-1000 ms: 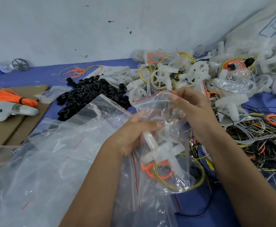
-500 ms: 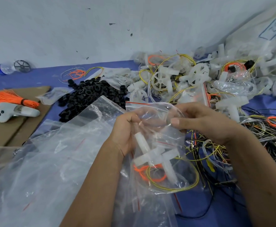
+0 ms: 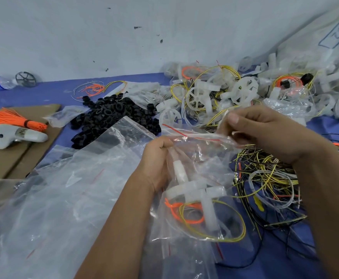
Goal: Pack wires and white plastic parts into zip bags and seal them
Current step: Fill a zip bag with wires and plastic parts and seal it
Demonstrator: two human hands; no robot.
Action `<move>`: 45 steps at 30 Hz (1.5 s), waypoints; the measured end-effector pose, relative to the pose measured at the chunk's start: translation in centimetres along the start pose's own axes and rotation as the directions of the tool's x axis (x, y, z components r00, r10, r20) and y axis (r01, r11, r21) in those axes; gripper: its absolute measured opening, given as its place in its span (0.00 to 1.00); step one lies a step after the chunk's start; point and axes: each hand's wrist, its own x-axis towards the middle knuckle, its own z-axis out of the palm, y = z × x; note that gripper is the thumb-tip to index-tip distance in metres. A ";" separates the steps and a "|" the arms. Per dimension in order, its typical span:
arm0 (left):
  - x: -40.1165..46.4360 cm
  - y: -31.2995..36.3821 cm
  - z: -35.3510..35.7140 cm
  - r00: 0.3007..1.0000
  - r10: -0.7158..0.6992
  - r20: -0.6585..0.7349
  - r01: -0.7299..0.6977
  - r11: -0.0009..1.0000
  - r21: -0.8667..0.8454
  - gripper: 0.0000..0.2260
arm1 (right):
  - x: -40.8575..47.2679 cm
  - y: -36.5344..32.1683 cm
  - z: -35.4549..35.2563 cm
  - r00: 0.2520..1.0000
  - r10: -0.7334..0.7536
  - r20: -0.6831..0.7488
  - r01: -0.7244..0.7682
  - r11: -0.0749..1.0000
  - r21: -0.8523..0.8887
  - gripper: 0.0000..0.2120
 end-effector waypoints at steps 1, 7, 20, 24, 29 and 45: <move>0.0 0.1 -0.1 1.000 0.011 -0.019 -0.012 0.999 -0.034 0.16 | 0.0 0.1 -0.1 0.999 0.008 0.045 -0.008 1.000 0.006 0.14; -0.2 0.0 -0.2 0.995 0.045 0.087 -0.059 0.984 0.166 0.36 | 1.1 0.9 0.4 0.996 0.038 -0.079 -0.044 0.997 -0.070 0.04; -1.3 0.4 0.2 0.947 0.023 0.322 -0.101 0.968 0.229 0.31 | 2.6 2.3 2.0 0.835 -0.106 -0.540 -0.002 0.981 -0.196 0.26; -0.3 0.4 0.1 0.979 0.175 0.107 -0.184 0.980 0.076 0.34 | 1.8 2.9 3.3 0.926 -0.018 -0.377 0.000 0.999 -0.049 0.28; -0.3 0.9 0.0 0.979 0.204 0.012 -0.200 0.971 -0.133 0.15 | 1.1 3.9 3.4 0.959 0.078 -0.273 -0.040 0.989 0.143 0.22; -0.3 0.3 0.4 0.990 0.114 -0.087 -0.102 0.987 0.128 0.23 | 0.4 4.7 1.8 0.922 0.069 -0.381 0.046 0.958 0.284 0.16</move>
